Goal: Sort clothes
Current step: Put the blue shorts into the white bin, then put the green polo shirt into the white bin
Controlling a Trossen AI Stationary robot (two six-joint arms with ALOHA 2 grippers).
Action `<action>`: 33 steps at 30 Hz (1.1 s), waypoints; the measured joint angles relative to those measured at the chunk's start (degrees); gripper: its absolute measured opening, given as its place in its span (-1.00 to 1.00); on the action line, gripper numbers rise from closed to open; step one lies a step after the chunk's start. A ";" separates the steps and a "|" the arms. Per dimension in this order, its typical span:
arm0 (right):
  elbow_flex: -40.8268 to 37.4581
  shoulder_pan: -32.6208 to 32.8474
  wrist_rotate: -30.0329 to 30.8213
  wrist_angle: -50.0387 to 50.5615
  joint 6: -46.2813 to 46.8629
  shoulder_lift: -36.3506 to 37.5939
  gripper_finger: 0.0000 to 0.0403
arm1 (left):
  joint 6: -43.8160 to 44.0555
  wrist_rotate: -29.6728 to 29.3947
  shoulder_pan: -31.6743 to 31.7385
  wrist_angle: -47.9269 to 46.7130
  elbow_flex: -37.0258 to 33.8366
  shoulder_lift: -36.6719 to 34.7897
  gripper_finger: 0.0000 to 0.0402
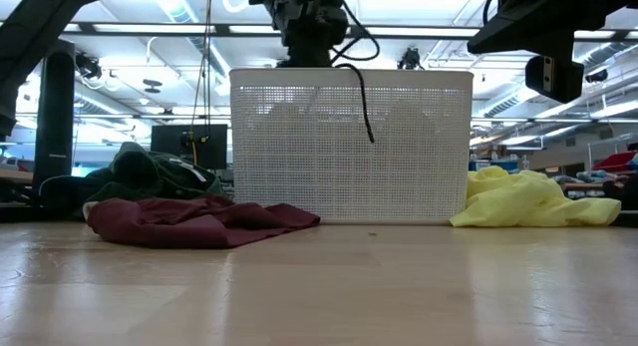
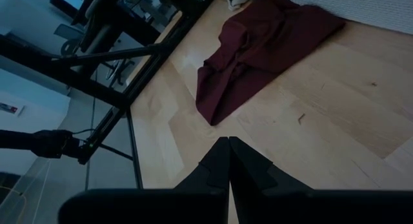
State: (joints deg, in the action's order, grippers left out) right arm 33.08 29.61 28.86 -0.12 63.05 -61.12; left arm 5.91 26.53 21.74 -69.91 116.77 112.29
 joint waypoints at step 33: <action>-0.02 0.00 0.01 1.27 -0.22 -0.02 -0.96 | 6.33 -1.93 2.25 18.37 0.90 7.66 -1.00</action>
State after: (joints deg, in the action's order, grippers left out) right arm 33.06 29.61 28.87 1.15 62.83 -61.14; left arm 12.24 24.60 23.99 -51.54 117.67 119.95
